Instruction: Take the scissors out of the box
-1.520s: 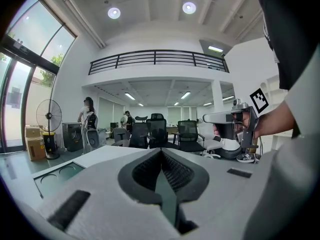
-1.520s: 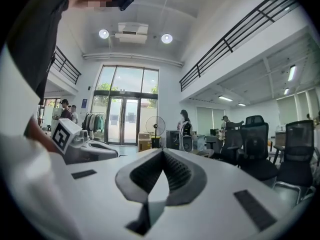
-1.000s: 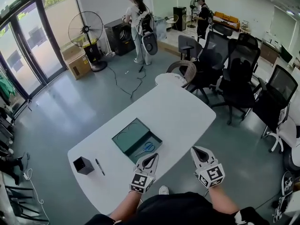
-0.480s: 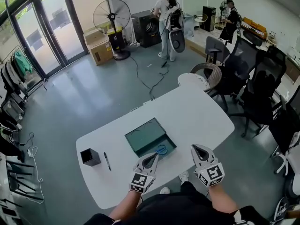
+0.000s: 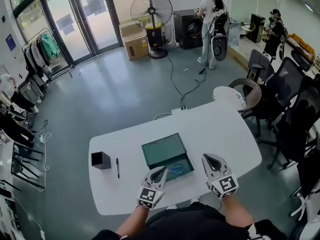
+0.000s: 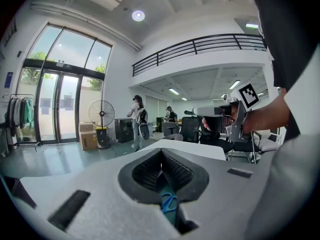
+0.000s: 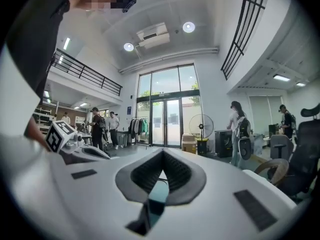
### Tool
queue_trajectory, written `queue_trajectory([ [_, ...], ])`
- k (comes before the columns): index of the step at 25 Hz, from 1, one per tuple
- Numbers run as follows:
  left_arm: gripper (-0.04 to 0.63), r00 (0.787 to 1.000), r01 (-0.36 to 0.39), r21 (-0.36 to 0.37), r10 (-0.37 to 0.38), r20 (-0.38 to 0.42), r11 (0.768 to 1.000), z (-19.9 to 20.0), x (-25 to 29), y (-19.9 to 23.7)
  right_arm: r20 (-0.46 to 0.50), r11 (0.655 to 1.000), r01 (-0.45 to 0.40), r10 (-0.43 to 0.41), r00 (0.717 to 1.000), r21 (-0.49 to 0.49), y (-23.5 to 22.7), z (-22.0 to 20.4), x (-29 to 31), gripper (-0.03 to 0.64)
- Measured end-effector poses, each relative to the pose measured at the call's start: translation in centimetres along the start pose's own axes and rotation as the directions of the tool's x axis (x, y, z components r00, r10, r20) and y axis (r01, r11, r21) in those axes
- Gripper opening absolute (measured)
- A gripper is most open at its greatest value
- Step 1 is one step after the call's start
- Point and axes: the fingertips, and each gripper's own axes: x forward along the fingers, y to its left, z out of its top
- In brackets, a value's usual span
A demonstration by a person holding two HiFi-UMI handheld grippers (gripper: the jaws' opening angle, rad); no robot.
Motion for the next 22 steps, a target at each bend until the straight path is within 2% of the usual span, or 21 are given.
queue_trajectory([
  [4,0.012,0.998,-0.059,-0.013,0.058,-0.014,0.998,-0.2,1.1,0.4,-0.040,0.993,-0.116,0.115,0.993,-0.018,-0.1,-0.9,2.2,0.006],
  [9,0.012,0.992,-0.121,-0.016,0.121,-0.019,0.992,0.7,2.3,0.4,-0.089,0.966,-0.260,0.259,0.962,-0.001,0.3,-1.7,3.9,0.006],
  [15,0.012,0.975,-0.218,-0.027,0.217,-0.037,0.975,1.2,2.4,0.7,-0.150,0.914,-0.405,0.404,0.902,0.022,0.8,-2.9,5.4,0.006],
  [22,0.012,0.949,-0.311,-0.061,0.307,-0.068,0.948,0.0,1.1,0.9,-0.228,0.852,-0.524,0.515,0.826,0.026,2.4,-5.4,6.4,0.006],
])
